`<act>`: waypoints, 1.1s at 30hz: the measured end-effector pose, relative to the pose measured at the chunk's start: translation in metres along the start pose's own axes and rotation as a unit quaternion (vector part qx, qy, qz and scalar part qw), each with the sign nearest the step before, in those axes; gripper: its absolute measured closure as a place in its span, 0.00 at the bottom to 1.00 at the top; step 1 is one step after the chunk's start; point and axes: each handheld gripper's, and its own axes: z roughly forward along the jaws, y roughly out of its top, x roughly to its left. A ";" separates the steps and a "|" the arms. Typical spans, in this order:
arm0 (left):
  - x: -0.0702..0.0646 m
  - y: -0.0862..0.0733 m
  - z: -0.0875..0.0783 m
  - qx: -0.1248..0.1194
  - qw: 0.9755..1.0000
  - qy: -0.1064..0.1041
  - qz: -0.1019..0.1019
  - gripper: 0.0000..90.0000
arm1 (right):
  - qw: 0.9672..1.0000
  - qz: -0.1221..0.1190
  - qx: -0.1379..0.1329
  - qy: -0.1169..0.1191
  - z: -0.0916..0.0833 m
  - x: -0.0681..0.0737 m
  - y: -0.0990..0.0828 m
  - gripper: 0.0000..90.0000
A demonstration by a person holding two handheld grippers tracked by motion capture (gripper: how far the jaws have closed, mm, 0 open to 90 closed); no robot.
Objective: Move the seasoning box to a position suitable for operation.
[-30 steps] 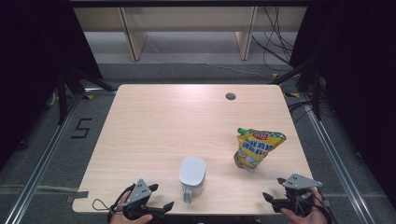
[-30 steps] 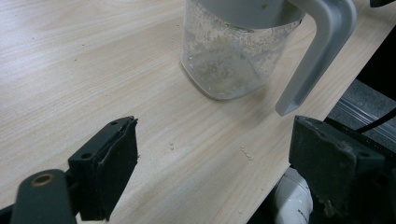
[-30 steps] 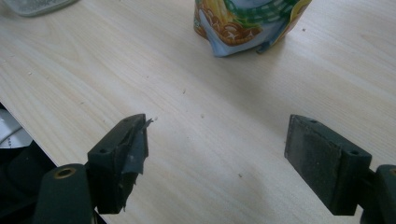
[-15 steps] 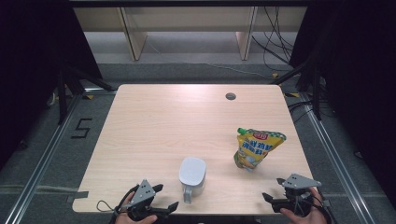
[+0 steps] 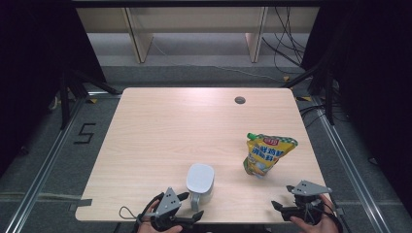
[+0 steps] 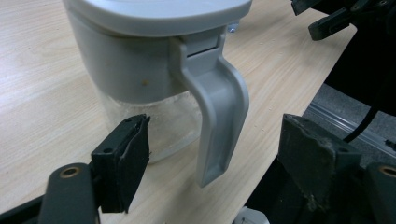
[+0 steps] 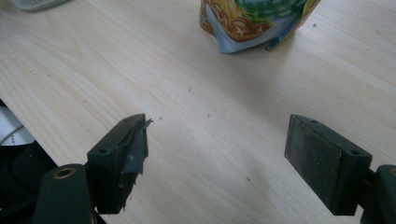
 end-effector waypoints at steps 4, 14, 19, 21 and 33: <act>-0.001 0.000 0.004 0.010 1.000 -0.001 0.001 0.37 | 1.000 0.000 0.001 0.003 0.000 0.000 0.000 0.25; 0.000 0.001 0.001 0.009 1.000 0.002 0.015 0.75 | 1.000 -0.004 0.003 0.005 0.001 0.000 0.000 0.25; 0.007 0.002 -0.006 0.019 0.999 0.012 0.040 0.76 | 1.000 -0.012 0.001 0.014 0.002 0.002 0.001 0.25; 0.009 0.001 -0.009 0.020 0.999 0.018 0.043 0.75 | 1.000 -0.025 0.004 0.012 0.003 0.002 0.001 0.25; 0.044 -0.002 -0.027 0.021 0.997 0.069 0.029 0.72 | 1.000 -0.028 0.009 0.010 0.002 0.003 0.001 0.25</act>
